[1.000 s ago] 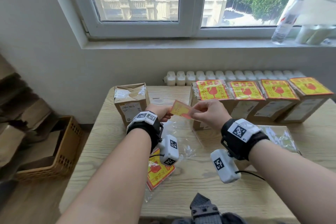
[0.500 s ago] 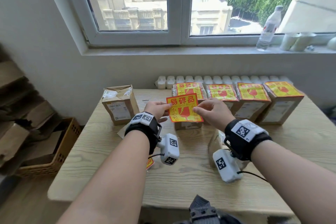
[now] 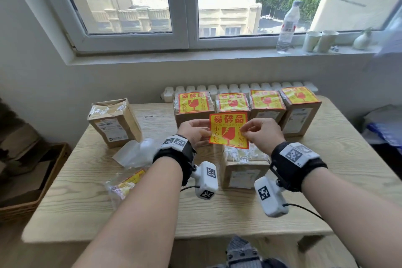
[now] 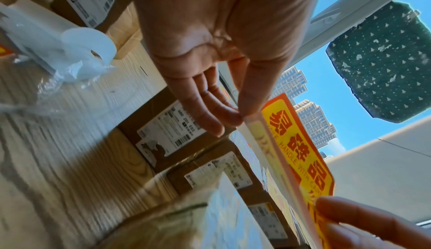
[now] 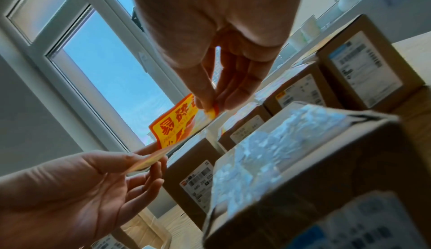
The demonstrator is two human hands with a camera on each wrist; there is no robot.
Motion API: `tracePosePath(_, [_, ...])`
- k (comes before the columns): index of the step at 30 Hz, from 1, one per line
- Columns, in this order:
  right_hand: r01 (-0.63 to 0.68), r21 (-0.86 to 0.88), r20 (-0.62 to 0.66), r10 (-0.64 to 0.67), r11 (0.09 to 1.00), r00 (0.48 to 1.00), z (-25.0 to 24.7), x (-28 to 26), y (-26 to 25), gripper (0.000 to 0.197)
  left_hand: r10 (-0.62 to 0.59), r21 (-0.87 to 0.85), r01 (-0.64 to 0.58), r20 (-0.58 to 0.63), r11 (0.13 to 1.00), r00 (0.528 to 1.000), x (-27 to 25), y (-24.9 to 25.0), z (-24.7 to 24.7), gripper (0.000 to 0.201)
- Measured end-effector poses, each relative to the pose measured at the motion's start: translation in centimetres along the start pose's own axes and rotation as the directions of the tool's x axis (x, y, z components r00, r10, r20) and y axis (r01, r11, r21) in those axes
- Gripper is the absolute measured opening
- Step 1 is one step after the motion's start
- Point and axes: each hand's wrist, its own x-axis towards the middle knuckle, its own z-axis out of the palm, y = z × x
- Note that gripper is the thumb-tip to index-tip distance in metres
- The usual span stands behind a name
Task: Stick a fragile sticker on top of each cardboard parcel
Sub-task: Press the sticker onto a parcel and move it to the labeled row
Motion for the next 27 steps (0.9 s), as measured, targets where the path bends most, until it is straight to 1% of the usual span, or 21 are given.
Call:
tracePosePath(3, [-0.022, 0.010, -0.014, 0.022, 1.000, 1.000, -1.2, -0.1, 1.2, 0.022, 0.015, 0.025, -0.015, 0.009, 1.000, 1.000, 0.2, -0.5, 1.6, 0.034])
tracePosePath(6, [-0.035, 0.004, -0.033, 0.035, 0.999, 0.999, -2.0, -0.2, 2.4, 0.023, 0.030, 0.067, -0.030, -0.011, 0.997, 0.999, 0.6, -1.0, 3.0, 0.036])
tracePosePath(8, [-0.050, 0.001, -0.044, 0.050, 0.999, 0.998, -2.3, -0.2, 3.1, 0.023, 0.037, 0.095, -0.035, -0.019, 0.995, 0.999, 0.7, -1.2, 3.7, 0.030])
tracePosePath(10, [-0.070, -0.014, -0.044, 0.069, 0.997, 0.997, -2.5, -0.3, 3.7, 0.023, 0.032, 0.152, -0.032, -0.001, 0.988, 0.999, 0.8, -1.5, 4.1, 0.022])
tracePosePath(15, [-0.107, -0.024, 0.000, 0.107, 0.994, 0.994, -2.3, -0.7, 4.5, 0.021, 0.031, 0.285, -0.035, 0.019, 0.958, 0.999, 0.7, -2.7, 4.5, 0.017])
tracePosePath(19, [-0.132, -0.010, 0.054, 0.132, 0.991, 0.990, -1.7, -1.1, 4.8, 0.027, 0.025, 0.366, -0.034, 0.029, 0.930, 0.999, 0.6, -3.3, 4.3, 0.025])
tracePosePath(24, [-0.126, -0.011, 0.050, 0.126, 0.992, 0.991, -1.3, -1.4, 5.1, 0.031, 0.065, 0.463, -0.049, -0.018, 0.885, 0.998, 0.7, -3.5, 4.3, 0.026])
tracePosePath(27, [-0.129, -0.019, 0.038, 0.130, 0.991, 0.991, -1.3, -1.3, 5.3, 0.031, 0.084, 0.511, -0.061, -0.023, 0.858, 0.996, 0.7, -3.5, 4.6, 0.028])
